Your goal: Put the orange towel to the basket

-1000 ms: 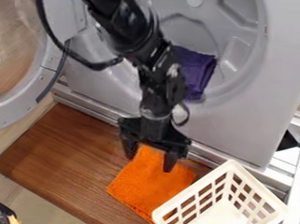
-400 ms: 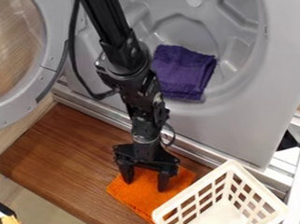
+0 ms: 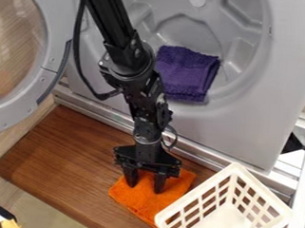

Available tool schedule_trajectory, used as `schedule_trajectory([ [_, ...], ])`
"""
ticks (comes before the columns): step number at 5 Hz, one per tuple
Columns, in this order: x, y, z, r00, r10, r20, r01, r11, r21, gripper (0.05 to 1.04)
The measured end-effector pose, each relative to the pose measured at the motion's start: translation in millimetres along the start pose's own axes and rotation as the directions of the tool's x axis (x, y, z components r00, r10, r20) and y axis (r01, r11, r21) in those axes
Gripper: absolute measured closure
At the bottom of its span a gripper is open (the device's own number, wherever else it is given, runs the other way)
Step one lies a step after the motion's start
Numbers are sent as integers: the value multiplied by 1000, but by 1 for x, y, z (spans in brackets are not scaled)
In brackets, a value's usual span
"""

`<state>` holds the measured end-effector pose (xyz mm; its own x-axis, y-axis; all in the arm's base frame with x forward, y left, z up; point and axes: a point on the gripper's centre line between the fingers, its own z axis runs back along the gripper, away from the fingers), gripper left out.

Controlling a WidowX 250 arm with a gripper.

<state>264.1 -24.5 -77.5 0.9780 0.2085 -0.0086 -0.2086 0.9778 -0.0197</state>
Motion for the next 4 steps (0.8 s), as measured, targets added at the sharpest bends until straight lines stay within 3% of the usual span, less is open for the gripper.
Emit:
schedule_trajectory([
  [1,0,-3,1,1000,-5,-10,5,1000,1,712],
  [2,0,-3,2,1000,-7,-10,7,1000,7,915],
  [3,2,-3,15,999,-34,7,34,999,32,996],
  [4,5,0,25,999,-31,22,30,998,52,1000],
])
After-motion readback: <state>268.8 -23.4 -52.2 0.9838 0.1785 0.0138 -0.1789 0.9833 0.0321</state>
